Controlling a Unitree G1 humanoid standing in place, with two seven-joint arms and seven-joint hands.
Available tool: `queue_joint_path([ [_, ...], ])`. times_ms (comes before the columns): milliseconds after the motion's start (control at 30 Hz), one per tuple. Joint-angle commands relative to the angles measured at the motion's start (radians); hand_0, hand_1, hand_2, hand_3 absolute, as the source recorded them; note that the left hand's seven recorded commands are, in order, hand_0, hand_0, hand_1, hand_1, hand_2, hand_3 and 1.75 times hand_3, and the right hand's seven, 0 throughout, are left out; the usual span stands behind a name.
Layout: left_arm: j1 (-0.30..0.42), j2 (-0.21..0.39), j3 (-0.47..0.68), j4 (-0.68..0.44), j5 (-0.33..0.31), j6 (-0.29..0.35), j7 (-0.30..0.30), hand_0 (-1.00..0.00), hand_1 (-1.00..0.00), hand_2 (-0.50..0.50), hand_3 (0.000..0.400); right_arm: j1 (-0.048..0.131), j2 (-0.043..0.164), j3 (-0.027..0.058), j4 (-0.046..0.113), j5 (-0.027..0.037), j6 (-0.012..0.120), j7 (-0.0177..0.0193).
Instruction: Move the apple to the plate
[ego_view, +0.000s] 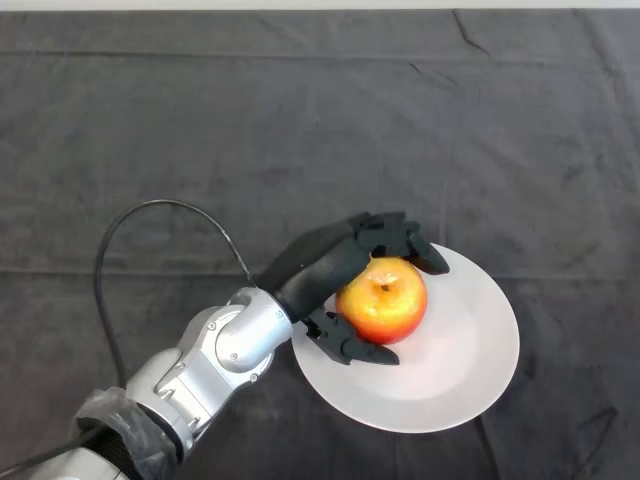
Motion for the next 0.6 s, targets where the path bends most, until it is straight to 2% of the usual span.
queue_joint_path([
  [33, -0.018, 0.037, -0.020, 0.030, -0.019, -0.017, -0.015, 0.00, 0.00, 0.00, 0.000, 0.030, -0.008, -0.0134, -0.010, 0.0091, 0.007, 0.0076],
  [333, -0.021, 0.100, 0.053, -0.038, -0.067, -0.017, -0.053, 0.00, 0.00, 0.00, 0.000, 0.030, -0.008, -0.0134, -0.009, 0.0089, 0.007, 0.0074],
  [600, -0.001, 0.174, 0.163, -0.040, -0.111, -0.100, -0.049, 0.00, 0.00, 0.00, 0.000, 0.030, -0.008, -0.0136, -0.010, 0.0090, 0.007, 0.0075],
])
